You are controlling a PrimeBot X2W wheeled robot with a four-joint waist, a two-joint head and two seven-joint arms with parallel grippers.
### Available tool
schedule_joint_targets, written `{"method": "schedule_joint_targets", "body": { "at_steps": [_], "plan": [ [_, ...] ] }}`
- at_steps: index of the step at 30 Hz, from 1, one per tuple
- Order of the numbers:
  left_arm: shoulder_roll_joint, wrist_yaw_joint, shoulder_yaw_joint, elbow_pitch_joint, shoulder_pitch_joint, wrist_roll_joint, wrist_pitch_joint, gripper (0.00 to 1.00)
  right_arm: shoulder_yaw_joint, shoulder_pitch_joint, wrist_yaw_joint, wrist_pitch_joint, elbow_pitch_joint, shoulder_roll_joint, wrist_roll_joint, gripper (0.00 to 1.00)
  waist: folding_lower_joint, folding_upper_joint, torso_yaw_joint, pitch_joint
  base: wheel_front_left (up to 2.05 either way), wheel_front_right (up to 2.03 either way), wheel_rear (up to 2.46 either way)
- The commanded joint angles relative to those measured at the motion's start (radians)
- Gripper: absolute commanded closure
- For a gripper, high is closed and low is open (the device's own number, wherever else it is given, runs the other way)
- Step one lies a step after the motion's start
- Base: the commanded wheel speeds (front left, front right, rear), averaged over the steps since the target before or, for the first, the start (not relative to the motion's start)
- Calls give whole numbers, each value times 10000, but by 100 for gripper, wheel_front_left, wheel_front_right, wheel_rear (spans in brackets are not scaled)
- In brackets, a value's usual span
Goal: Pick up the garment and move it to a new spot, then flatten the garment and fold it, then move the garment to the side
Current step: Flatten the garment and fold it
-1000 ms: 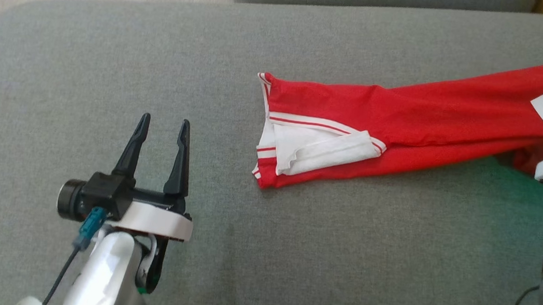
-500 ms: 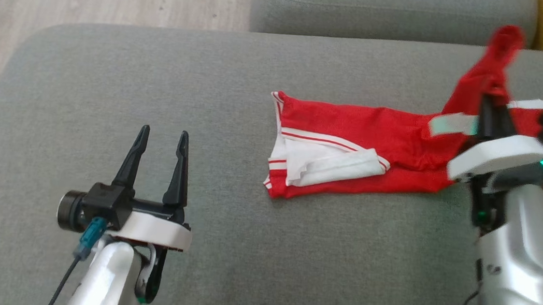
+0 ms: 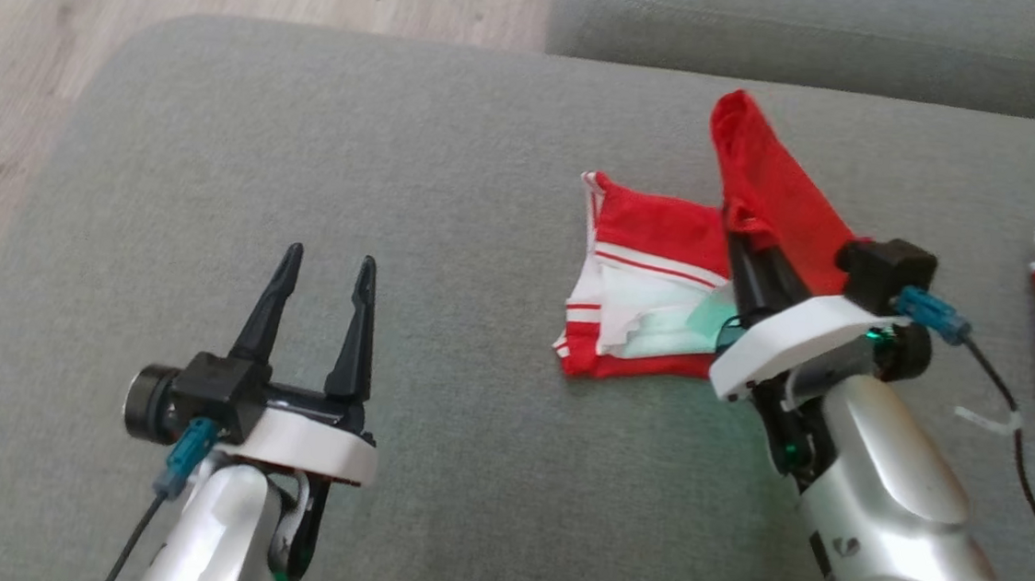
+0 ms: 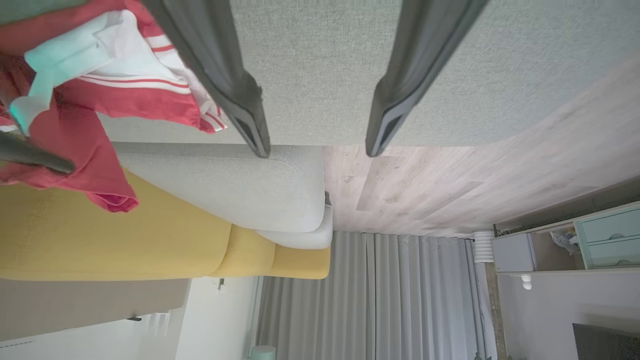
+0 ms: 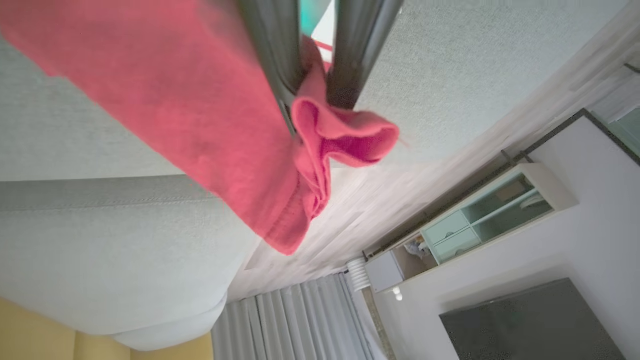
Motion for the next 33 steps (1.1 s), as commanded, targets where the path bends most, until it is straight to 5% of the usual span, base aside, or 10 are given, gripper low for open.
{"method": "schedule_joint_targets", "body": {
  "at_steps": [1, 15, 16, 17, 25, 33],
  "plan": [
    [33, -9, 243, -323, -378, 79, -80, 0, 323, -575, -9, -175, -163, 111, 123, 100, 0, 0, 178, 158, 0, 0, 0],
    [-45, 48, -20, -251, -664, -37, -80, 0, 2499, -1056, -9, -799, 1882, 112, 1038, 100, 0, 0, 756, 634, 0, 0, 0],
    [-47, 54, -17, -241, -670, -44, -80, 0, 2701, -1051, -9, -833, 1875, 112, 1146, 4, 0, 0, 748, 636, 0, 0, 0],
    [-49, 58, -13, -227, -675, -49, -80, 0, 2897, -1057, -9, -854, 1883, 112, 1225, 0, 0, 0, 737, 633, 0, 0, 0],
    [-56, 83, 103, -169, -670, -59, -80, 0, 3935, -1384, -9, -1152, 986, 112, 2288, 0, 0, 0, 384, 385, 0, 0, 0],
    [-53, 145, 309, -355, -484, -28, -80, 0, 1695, -1947, -9, -1370, 1043, 112, 861, 0, 0, 0, -187, 92, 0, 0, 0]
  ]
}}
